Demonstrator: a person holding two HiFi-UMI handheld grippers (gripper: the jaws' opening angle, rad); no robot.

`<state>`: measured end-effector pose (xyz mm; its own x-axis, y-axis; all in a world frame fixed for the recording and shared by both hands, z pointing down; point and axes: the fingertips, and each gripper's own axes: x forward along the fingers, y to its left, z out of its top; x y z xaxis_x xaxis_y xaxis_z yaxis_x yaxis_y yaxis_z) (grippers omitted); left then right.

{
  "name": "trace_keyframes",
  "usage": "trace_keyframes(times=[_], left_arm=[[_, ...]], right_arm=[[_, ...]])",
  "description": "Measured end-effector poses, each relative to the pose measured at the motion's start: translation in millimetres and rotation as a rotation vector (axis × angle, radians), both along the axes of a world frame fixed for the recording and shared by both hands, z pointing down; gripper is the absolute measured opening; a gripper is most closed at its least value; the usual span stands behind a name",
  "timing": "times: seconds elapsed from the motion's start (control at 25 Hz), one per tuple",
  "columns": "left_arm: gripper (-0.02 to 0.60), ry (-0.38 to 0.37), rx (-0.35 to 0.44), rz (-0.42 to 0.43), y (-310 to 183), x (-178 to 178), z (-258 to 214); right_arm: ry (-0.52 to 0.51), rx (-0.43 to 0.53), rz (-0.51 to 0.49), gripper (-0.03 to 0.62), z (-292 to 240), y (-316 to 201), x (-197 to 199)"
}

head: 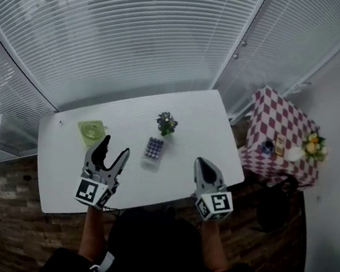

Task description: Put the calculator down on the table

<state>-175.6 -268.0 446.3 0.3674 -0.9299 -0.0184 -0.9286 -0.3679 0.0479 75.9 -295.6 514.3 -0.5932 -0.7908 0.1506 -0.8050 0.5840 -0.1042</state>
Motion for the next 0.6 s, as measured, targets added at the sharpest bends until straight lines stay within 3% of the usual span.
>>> trace_keyframes(times=[0.08,0.2,0.4,0.6], left_arm=[[0.281,-0.076,0.060,-0.030,6,-2,-11],[0.281,-0.051,0.091,-0.023,12,-7,-20],[0.281,-0.084,0.055,-0.038,16,-19,-12],[0.280,-0.062,0.045,-0.018,22,-18,-6]], right_arm=[[0.004,0.001,-0.001,0.006,0,0,-1],[0.005,-0.007,-0.006,0.006,2,1,-3],[0.010,-0.002,-0.019,0.006,-1,1,-6],[0.013,0.000,-0.016,0.006,-1,1,-5]])
